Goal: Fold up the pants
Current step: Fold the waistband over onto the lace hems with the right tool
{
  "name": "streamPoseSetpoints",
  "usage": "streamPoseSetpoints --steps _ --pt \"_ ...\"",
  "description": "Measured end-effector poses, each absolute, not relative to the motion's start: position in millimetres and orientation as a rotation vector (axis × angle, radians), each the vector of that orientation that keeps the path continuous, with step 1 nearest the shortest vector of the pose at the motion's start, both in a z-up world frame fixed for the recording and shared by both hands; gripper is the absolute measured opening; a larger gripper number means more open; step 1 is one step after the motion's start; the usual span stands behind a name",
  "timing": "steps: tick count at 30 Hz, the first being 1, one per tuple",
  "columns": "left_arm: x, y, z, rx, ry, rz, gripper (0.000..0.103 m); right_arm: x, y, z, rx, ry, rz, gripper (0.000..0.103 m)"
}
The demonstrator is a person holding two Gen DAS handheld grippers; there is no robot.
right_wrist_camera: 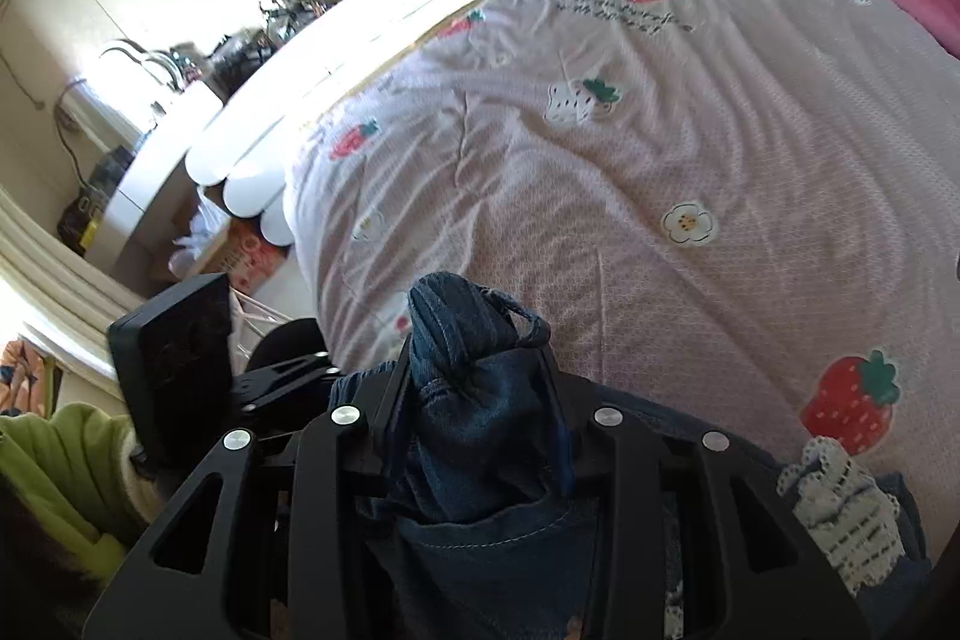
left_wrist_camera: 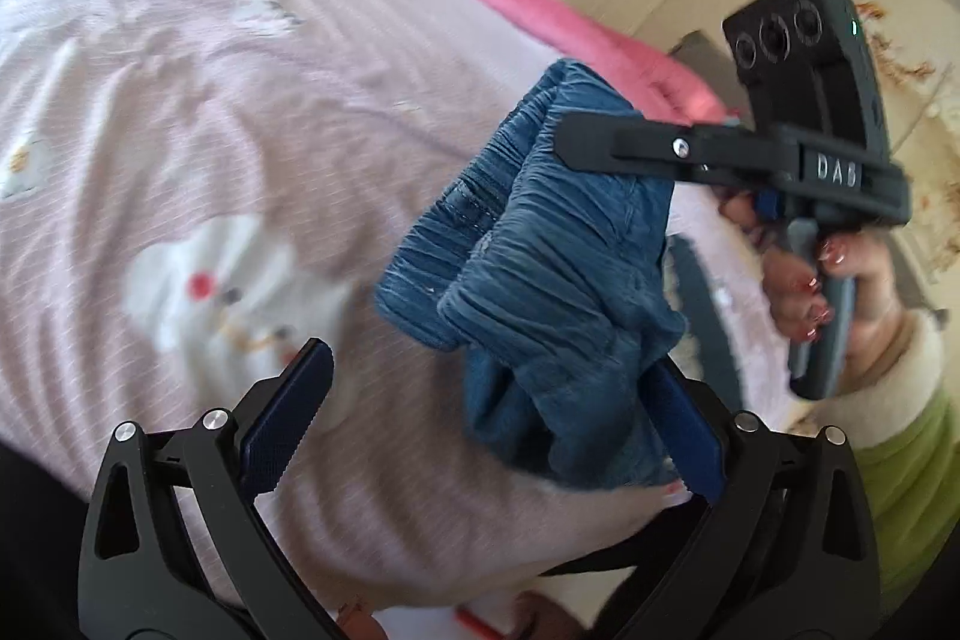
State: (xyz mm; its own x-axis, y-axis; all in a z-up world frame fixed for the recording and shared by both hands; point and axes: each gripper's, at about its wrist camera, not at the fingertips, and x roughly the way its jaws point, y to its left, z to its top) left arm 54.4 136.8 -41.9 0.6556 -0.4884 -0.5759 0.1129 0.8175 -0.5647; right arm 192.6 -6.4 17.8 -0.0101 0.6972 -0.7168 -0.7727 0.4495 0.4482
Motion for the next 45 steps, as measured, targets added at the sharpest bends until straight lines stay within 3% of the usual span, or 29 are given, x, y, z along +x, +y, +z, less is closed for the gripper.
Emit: streamPoseSetpoints --steps 5,7,8,9,10,19,21,36,45 --pt "66 124 -33 -0.607 0.764 -0.517 0.084 192 -25 29 -0.05 1.038 1.176 0.034" --pt "68 117 -25 -0.602 0.749 -0.516 0.07 191 -35 36 -0.041 1.017 1.168 0.034" --pt "70 115 -23 -0.586 0.751 -0.507 0.054 191 -41 40 -0.035 1.004 1.154 0.034" --pt "71 111 -18 -0.569 0.742 -0.497 0.044 193 -47 43 -0.027 0.993 1.139 0.034" --pt "72 107 -14 -0.561 0.735 -0.496 0.043 195 -53 44 -0.016 0.989 1.133 0.034" --pt "75 35 18 -0.34 0.712 -0.505 0.044 201 -138 49 0.081 0.946 1.052 0.041" --pt "81 15 19 -0.287 0.728 -0.512 0.049 201 -154 42 0.101 0.95 1.034 0.041" --pt "85 -78 -11 -0.131 0.843 -0.627 0.056 175 -261 -22 0.258 0.974 0.92 0.047" --pt "73 -108 -31 -0.083 0.895 -0.661 0.059 161 -281 -23 0.237 0.946 0.824 0.06"
